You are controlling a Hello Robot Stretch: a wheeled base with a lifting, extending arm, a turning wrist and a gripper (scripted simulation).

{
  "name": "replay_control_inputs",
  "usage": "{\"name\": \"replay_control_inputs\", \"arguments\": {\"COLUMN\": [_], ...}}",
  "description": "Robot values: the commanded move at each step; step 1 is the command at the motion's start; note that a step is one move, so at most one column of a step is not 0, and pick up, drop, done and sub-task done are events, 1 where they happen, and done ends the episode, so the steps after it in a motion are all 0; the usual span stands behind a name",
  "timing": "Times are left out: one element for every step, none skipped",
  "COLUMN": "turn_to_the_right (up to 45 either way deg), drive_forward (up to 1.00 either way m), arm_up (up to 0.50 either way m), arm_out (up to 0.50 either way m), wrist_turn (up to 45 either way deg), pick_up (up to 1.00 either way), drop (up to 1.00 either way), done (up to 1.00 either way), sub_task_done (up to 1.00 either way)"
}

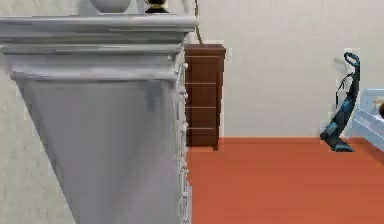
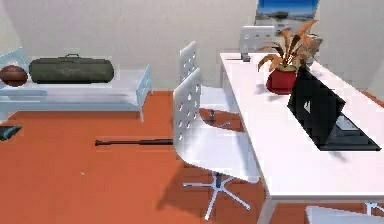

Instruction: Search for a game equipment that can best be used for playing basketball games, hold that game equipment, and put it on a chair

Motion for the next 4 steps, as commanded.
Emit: {"name": "replay_control_inputs", "arguments": {"turn_to_the_right": [45.0,0.0,0.0,36.0], "drive_forward": [0.0,1.0,0.6,0.0], "arm_up": [0.0,0.0,0.0,0.0], "arm_out": [0.0,0.0,0.0,0.0], "wrist_turn": [0.0,0.0,0.0,0.0], "pick_up": [0.0,0.0,0.0,0.0], "drop": [0.0,0.0,0.0,0.0], "done": [0.0,0.0,0.0,0.0], "sub_task_done": [0.0,0.0,0.0,0.0]}}
